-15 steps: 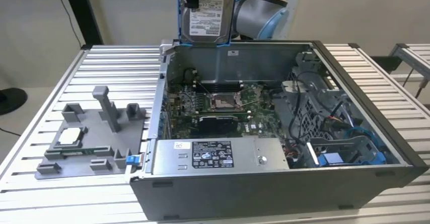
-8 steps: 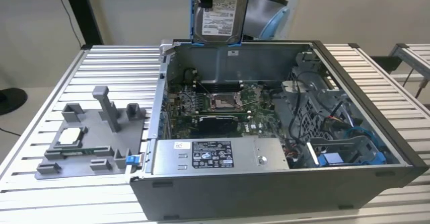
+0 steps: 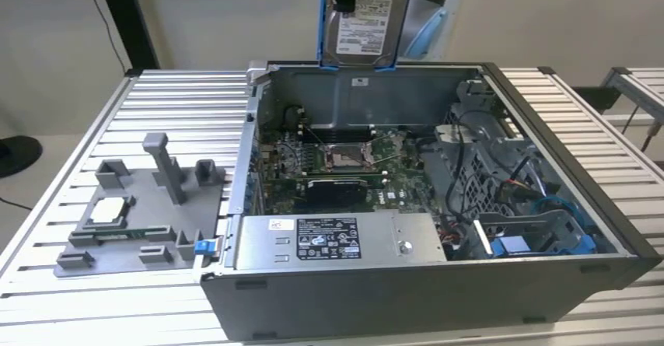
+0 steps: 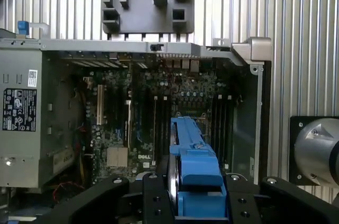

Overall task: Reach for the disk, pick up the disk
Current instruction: 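Pick up the disk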

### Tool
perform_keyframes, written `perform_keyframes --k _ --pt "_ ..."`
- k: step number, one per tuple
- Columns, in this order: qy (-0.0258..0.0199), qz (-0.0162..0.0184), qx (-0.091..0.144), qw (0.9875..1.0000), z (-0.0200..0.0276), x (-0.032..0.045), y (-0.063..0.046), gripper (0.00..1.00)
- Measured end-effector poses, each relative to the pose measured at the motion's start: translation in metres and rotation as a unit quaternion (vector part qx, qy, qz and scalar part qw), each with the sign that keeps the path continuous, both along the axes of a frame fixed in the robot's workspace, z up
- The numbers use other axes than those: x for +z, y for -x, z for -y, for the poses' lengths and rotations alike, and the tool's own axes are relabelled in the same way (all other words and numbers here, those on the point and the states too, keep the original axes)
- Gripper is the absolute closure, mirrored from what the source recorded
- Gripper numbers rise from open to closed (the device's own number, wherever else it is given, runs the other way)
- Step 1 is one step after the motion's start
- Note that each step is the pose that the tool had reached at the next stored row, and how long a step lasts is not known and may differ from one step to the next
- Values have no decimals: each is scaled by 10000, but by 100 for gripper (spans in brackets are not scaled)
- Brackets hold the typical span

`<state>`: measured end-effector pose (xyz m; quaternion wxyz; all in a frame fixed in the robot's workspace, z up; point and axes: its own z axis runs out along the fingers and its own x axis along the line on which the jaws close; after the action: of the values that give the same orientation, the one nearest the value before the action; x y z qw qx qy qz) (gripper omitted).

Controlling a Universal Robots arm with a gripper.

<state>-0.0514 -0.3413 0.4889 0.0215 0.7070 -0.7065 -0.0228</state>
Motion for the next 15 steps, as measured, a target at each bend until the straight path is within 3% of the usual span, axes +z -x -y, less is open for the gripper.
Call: perform_keyframes --k 15 --pt "0 -10 0 10000 41 0 -679 100"
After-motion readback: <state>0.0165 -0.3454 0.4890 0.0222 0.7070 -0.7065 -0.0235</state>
